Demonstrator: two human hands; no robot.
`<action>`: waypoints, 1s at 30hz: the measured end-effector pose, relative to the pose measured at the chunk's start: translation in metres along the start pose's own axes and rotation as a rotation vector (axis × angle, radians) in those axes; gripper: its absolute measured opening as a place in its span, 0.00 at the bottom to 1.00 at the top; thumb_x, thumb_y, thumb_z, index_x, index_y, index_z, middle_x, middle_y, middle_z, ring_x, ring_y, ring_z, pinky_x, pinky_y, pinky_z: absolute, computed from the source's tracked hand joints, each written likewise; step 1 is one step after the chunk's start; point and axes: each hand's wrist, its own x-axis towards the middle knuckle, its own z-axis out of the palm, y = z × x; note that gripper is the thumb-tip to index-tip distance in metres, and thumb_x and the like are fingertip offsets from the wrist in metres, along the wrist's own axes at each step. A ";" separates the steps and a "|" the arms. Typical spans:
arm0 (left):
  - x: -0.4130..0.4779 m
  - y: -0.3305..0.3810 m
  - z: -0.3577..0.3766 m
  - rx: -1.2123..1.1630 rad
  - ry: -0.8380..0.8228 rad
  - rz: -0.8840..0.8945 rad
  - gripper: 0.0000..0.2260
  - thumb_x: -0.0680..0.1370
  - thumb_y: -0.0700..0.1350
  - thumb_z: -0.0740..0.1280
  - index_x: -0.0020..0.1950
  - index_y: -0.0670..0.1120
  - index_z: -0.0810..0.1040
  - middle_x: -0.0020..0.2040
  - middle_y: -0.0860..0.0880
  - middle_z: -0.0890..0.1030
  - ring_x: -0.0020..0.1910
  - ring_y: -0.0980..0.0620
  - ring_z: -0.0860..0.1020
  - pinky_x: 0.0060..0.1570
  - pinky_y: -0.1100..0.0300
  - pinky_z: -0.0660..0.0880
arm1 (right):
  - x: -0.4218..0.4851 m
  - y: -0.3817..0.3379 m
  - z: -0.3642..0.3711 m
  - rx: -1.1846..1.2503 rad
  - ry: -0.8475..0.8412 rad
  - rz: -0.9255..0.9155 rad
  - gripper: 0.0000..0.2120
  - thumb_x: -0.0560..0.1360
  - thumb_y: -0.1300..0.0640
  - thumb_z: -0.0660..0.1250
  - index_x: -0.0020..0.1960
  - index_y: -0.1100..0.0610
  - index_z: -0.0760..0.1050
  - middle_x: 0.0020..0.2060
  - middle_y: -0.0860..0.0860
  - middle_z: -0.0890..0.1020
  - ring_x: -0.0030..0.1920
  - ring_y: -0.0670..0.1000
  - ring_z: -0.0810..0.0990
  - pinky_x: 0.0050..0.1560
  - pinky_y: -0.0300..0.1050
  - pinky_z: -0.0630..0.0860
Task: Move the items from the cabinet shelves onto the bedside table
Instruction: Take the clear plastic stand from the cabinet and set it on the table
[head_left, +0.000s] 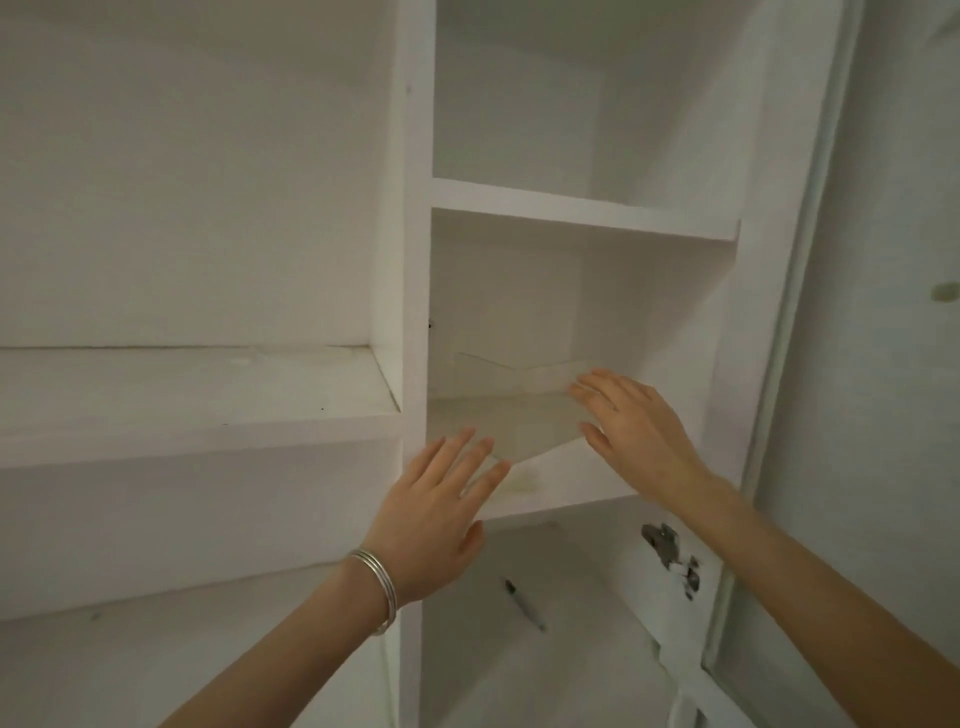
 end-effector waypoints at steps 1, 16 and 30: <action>0.003 -0.001 0.003 0.013 -0.005 -0.005 0.25 0.71 0.51 0.57 0.67 0.47 0.70 0.68 0.43 0.72 0.69 0.42 0.66 0.66 0.46 0.64 | 0.009 0.005 0.006 0.038 -0.017 -0.003 0.22 0.69 0.62 0.74 0.62 0.61 0.75 0.58 0.58 0.79 0.58 0.59 0.77 0.56 0.54 0.74; 0.012 -0.005 0.011 -0.015 0.016 -0.032 0.24 0.73 0.49 0.59 0.68 0.46 0.71 0.70 0.45 0.70 0.72 0.45 0.63 0.68 0.53 0.61 | 0.073 0.003 0.046 0.432 0.026 -0.037 0.12 0.71 0.58 0.72 0.52 0.60 0.78 0.42 0.54 0.80 0.46 0.57 0.78 0.47 0.55 0.75; 0.025 -0.001 0.012 -0.472 0.295 0.147 0.23 0.75 0.48 0.57 0.70 0.43 0.68 0.69 0.42 0.70 0.69 0.40 0.66 0.62 0.43 0.69 | -0.034 -0.039 -0.074 0.444 0.064 0.408 0.10 0.71 0.58 0.72 0.51 0.60 0.79 0.42 0.49 0.79 0.44 0.47 0.80 0.52 0.50 0.77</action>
